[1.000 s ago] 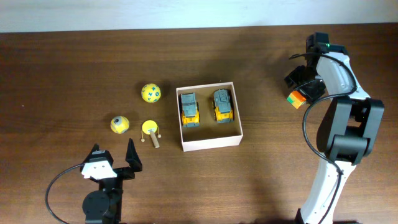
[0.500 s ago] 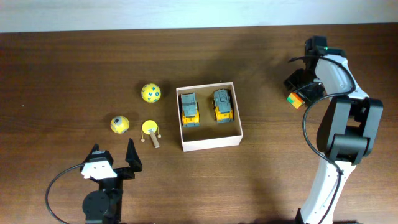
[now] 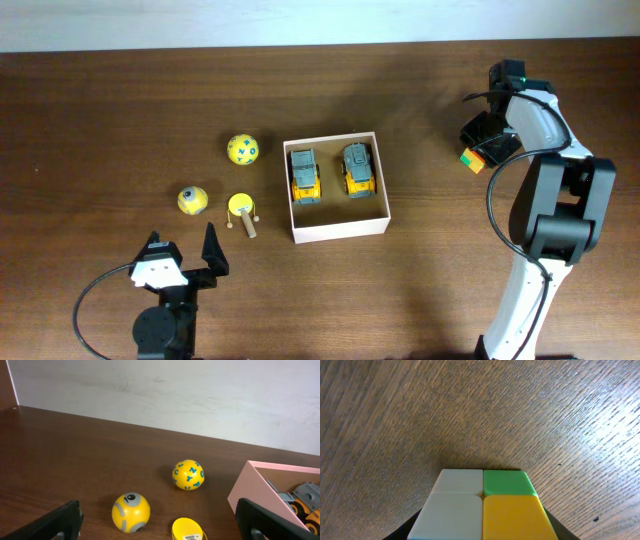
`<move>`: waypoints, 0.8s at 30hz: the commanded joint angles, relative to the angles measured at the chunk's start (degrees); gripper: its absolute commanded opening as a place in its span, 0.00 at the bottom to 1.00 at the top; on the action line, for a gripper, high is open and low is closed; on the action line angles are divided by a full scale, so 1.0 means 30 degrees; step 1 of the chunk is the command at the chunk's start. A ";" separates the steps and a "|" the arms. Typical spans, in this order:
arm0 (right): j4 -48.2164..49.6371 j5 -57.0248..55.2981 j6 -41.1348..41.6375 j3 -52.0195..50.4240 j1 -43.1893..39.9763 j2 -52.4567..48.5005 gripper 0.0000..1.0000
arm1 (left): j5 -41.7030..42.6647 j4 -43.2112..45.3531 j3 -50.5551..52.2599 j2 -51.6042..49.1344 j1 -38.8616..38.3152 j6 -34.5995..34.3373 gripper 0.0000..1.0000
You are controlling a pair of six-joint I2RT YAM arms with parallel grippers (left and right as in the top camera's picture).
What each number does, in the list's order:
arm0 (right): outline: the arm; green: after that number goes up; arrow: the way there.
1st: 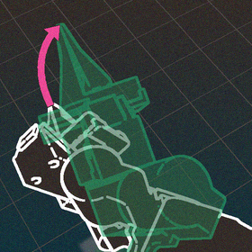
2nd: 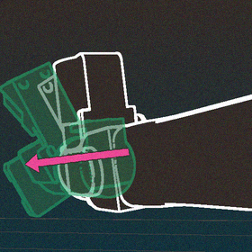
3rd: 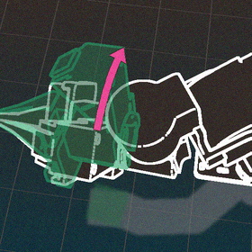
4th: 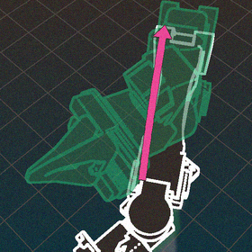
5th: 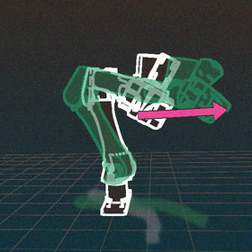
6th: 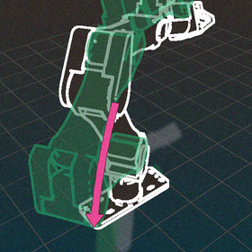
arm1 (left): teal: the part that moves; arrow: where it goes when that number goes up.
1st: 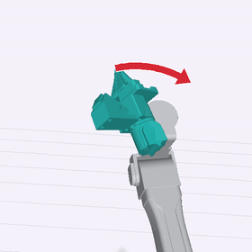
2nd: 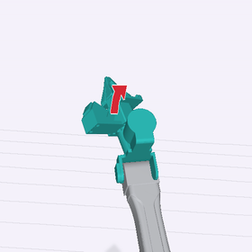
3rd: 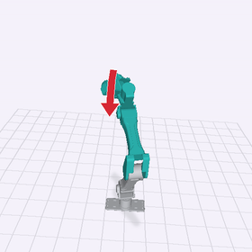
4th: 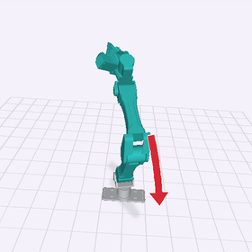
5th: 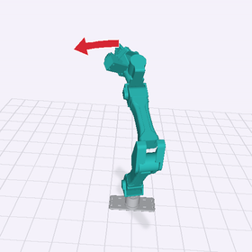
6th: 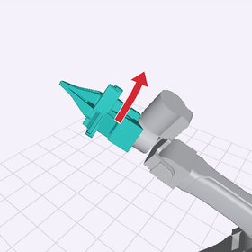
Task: Pack container
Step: 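Lower the right gripper and grasp the puzzle cube, then lift the cube and carry it left over the box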
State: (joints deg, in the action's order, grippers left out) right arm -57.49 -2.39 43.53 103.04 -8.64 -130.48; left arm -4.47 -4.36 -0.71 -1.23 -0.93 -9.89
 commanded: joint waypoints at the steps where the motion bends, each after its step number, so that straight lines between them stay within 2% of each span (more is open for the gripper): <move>1: 0.0044 -0.0379 -0.0073 -0.0168 0.0109 -0.0138 0.48 | 0.0204 -0.0066 0.0058 0.0080 0.0117 0.0313 0.99; 16: -0.0889 -0.0087 -0.2987 0.0976 0.0109 -0.0109 0.48 | 0.0204 -0.0066 0.0058 0.0080 0.0117 0.0313 0.99; 24: -0.2259 0.2499 -0.6747 0.3439 0.0124 0.0423 0.49 | 0.0204 -0.0066 0.0058 0.0080 0.0117 0.0313 0.99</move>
State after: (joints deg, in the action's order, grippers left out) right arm -63.18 0.40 29.80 109.25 -8.64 -130.48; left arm -4.47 -4.36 -0.71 -1.23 -0.93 -9.89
